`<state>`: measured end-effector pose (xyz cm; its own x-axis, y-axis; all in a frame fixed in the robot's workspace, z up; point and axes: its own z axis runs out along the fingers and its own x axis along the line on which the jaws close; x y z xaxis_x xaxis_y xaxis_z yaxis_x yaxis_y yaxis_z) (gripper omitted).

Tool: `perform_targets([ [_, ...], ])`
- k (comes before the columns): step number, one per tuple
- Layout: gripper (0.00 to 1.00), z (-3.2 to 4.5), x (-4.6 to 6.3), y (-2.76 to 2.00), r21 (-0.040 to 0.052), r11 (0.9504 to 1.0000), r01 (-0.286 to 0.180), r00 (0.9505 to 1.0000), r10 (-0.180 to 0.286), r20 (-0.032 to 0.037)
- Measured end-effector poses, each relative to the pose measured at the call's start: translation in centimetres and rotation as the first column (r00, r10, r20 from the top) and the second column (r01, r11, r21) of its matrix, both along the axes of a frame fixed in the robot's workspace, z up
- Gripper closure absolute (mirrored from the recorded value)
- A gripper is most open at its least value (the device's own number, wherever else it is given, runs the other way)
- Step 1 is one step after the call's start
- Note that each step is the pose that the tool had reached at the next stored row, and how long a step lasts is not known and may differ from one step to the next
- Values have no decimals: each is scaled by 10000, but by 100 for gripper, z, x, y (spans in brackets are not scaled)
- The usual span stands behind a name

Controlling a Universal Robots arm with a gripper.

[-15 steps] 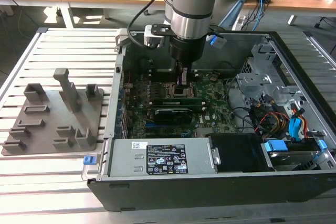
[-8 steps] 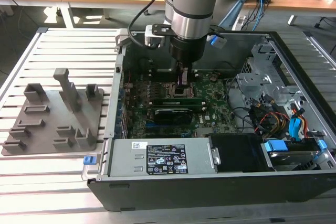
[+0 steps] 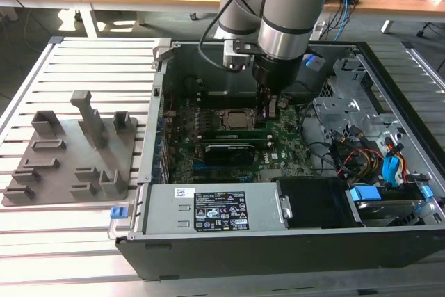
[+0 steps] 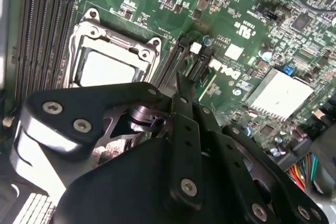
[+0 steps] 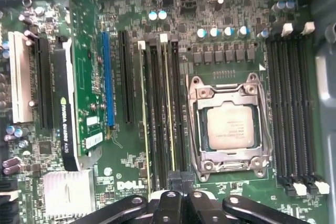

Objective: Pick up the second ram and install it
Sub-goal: 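Press down the second ram until it locks into place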

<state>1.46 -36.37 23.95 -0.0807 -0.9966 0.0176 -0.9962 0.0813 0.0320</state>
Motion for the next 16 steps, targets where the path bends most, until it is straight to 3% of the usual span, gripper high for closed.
perform_targets([
  [2,89,-87,0,-1,-6,10000,0,10000,0,-3],
  [5,89,-116,0,-1,6,10000,0,10000,0,-5],
  [8,89,-24,-13,1,80,10000,1,10000,-1,9],
  [9,89,-7,-63,0,143,9999,-1,10000,0,27],
  [12,89,-6,-296,-7,533,9986,-1,10000,-1,37],
  [16,89,-6,-483,-61,539,9985,-1,10000,-2,61],
])
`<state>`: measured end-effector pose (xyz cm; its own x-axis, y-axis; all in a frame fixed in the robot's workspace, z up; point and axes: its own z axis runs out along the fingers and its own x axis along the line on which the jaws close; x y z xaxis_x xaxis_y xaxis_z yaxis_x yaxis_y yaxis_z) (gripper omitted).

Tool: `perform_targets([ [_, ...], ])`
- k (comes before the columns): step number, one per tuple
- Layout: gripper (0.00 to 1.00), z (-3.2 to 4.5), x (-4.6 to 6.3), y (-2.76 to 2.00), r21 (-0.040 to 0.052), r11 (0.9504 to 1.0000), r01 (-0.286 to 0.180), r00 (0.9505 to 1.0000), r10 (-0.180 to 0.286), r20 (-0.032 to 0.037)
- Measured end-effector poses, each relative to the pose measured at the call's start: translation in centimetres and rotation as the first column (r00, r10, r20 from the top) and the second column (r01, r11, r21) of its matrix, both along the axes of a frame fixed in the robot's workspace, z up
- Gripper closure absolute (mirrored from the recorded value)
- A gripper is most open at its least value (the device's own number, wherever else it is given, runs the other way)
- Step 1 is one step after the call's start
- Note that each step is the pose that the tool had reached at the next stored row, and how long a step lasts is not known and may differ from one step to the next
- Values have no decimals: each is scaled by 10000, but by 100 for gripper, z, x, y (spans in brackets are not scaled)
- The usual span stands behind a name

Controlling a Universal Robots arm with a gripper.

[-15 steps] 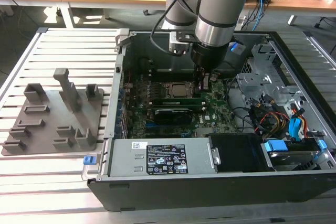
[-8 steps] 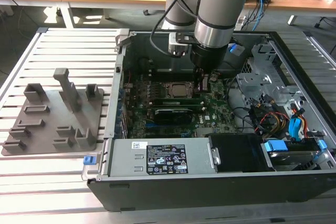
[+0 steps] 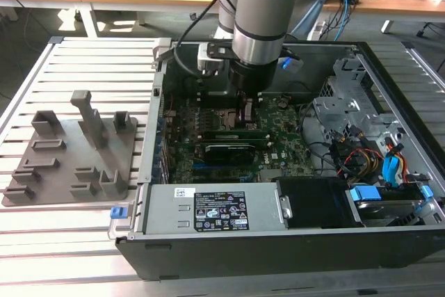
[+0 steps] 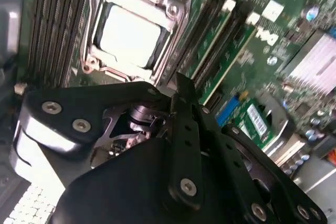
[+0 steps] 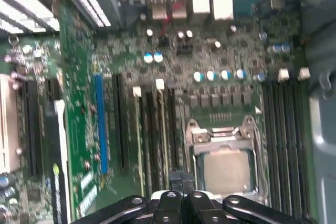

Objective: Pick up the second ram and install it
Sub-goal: 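Press down the second ram until it locks into place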

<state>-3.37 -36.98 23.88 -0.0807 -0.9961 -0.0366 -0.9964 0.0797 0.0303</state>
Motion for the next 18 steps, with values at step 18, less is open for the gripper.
perform_targets([
  [18,89,0,-329,-72,39,10000,-27,10000,27,16],
])
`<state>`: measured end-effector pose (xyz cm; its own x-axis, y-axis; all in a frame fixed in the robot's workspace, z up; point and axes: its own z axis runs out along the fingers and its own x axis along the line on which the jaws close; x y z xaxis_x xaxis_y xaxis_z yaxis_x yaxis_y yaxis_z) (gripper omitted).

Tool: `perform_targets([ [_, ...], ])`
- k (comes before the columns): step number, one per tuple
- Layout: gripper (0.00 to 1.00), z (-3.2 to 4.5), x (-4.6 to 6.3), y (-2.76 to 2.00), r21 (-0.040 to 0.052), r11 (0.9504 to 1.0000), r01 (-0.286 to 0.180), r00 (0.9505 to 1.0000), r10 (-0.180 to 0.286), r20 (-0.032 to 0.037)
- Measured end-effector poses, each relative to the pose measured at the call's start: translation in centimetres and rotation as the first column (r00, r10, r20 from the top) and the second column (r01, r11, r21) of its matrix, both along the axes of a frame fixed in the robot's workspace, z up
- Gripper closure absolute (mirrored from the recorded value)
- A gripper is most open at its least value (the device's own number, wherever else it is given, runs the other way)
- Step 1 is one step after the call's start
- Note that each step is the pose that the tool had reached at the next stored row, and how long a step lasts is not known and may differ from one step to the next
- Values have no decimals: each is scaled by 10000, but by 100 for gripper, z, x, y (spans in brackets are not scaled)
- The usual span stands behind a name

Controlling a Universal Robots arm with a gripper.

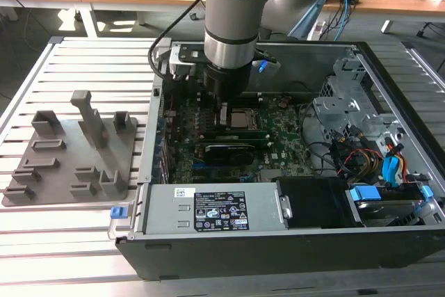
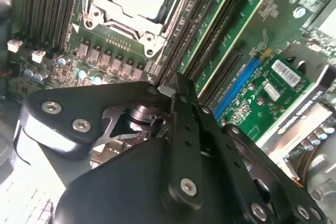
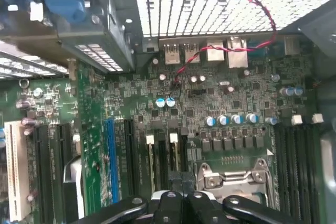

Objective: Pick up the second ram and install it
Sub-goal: 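Press down the second ram until it locks into place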

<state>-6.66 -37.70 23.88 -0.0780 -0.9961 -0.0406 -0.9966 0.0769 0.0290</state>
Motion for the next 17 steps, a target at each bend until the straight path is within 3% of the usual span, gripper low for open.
perform_targets([
  [2,89,1,87,0,-4,10000,1,10000,-1,-12],
  [3,89,2,252,-1,-4,10000,0,10000,0,-44],
  [5,89,30,348,-1,-4,10000,-1,10000,1,-44],
  [7,89,224,348,-1,-3,10000,0,10000,0,-44],
  [8,89,280,348,-1,1,10000,0,10000,0,-44],
  [9,89,327,348,-1,73,10000,-1,10000,1,-43],
  [10,89,334,348,-1,135,9999,-1,10000,2,-44],
  [17,89,334,348,-1,155,9999,0,10000,1,-44],
])
